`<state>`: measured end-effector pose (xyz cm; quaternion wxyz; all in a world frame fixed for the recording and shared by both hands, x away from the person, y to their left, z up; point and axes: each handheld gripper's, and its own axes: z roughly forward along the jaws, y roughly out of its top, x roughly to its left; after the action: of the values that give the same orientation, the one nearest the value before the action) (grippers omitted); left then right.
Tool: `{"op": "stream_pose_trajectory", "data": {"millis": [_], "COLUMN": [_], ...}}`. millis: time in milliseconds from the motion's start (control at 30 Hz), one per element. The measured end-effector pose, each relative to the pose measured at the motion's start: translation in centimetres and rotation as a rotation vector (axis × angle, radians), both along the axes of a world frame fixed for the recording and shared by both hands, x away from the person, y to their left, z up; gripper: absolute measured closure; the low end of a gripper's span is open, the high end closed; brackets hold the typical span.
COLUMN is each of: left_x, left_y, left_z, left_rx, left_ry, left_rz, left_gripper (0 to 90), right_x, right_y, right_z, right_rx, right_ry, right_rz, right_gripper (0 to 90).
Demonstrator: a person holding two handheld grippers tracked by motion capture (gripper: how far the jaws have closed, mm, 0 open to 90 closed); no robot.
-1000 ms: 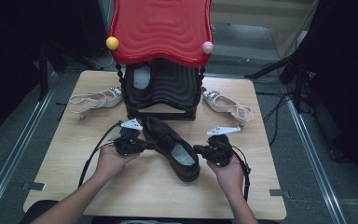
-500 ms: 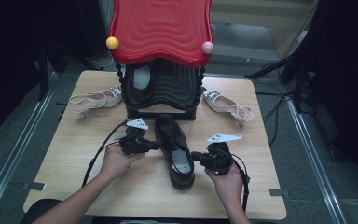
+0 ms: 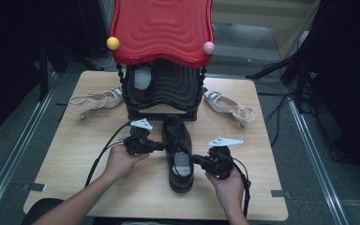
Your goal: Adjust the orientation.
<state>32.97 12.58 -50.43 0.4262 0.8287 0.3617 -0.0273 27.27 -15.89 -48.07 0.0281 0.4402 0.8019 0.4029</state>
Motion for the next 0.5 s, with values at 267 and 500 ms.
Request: {"op": "stream_pose_trajectory", "data": {"millis": [267, 500], "left_x": [0.4, 0.4], "left_y": [0.3, 1.5], "left_z": [0.3, 1.5], "left_rx": [-0.011, -0.032], "left_ry": [0.007, 0.022], "left_rz": [0.000, -0.009], "left_gripper": [85.8, 70.8], "right_x": [0.4, 0.5], "right_y": [-0.1, -0.4], "right_z": [-0.1, 0.6], "right_rx": [0.010, 0.008], "right_ry": [0.002, 0.003], "right_rz": [-0.005, -0.025], "right_gripper": [90.0, 87.3]}}
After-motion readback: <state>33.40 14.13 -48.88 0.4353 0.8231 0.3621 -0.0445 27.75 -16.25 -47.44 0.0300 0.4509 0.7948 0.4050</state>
